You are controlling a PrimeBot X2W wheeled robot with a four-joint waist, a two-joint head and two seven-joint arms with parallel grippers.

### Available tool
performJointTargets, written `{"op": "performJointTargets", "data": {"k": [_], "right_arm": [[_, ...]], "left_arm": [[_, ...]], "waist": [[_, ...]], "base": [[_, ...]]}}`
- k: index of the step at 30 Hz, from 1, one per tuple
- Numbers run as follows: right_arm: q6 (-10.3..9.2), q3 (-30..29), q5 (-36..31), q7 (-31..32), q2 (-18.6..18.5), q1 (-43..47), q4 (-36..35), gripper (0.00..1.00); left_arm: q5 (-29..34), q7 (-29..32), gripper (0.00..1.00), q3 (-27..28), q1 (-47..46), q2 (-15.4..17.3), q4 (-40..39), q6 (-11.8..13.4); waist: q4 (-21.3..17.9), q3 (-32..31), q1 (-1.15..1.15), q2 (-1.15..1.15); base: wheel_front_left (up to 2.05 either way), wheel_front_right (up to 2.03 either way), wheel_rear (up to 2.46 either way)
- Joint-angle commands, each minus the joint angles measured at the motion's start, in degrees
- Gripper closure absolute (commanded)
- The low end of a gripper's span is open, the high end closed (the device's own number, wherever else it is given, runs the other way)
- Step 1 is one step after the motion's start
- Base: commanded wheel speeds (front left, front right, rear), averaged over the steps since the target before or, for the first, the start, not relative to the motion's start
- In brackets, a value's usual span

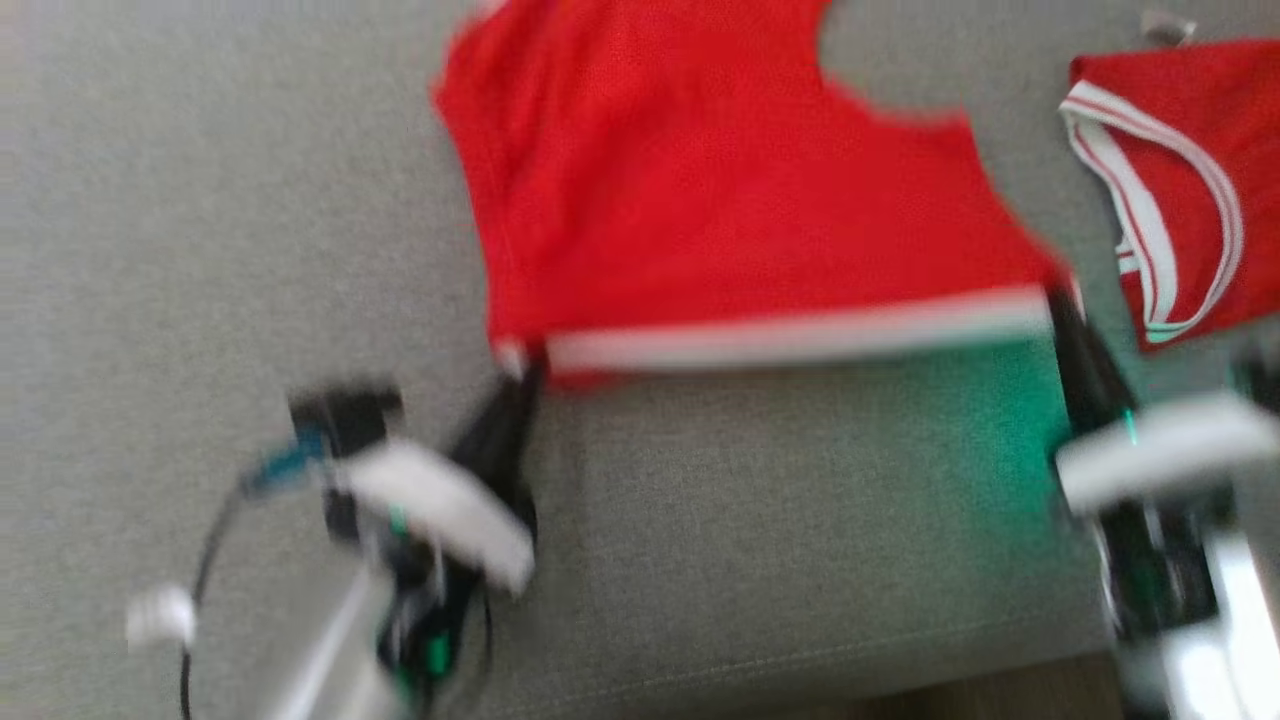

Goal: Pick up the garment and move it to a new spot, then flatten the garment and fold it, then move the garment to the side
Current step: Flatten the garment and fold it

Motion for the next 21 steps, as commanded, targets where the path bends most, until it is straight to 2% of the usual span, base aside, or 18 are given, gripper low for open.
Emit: {"op": "performJointTargets", "data": {"k": [1, 6, 10, 15, 20, 21], "right_arm": [[-0.04, -0.7, 0.5, 0.1, -1.1, 5.2, -4.5, 1.0], [-0.04, -7.2, -0.6, 2.6, -0.9, 22.5, -15.4, 1.0], [-0.04, -11.5, -0.1, 5.8, 0.4, 27.6, -23.0, 1.0], [-0.04, -13.8, -1.5, 10.7, 1.0, 18.1, -26.0, 1.0], [-0.04, -12.7, -4.9, 17.8, 0.8, 2.3, -22.5, 1.0], [-0.04, -12.7, -4.9, 17.8, 0.8, 2.3, -22.5, 1.0]], "left_arm": [[-1.0, 1.0, 1.0, 1.1, 4.2, 2.0, -4.6, 0.8], [-4.1, 4.3, 1.0, 0.3, 19.5, 4.3, -18.9, 4.7], [-5.3, 6.3, 1.0, 0.1, 25.1, 5.4, -28.0, 7.1], [-7.5, 8.9, 1.0, -0.2, 21.8, 2.8, -33.7, 9.0], [-9.9, 13.0, 1.0, -1.5, 14.1, -0.7, -34.8, 11.5], [-9.9, 13.0, 1.0, -1.5, 14.1, -0.7, -34.8, 11.5]], "waist": [[1.2, -3.0, 0.01, 0.0], [3.4, -4.1, 0.01, 0.0], [4.5, -3.1, 0.01, 0.0], [6.6, -1.5, 0.01, 0.0], [9.2, 0.7, 0.01, 0.0], [9.2, 0.7, 0.01, 0.0]], "base": [[0.0, 0.0, 0.0], [0.0, 0.0, 0.0], [0.0, 0.0, 0.0], [0.0, 0.0, 0.0], [0.0, 0.0, 0.0], [0.0, 0.0, 0.0]]}}
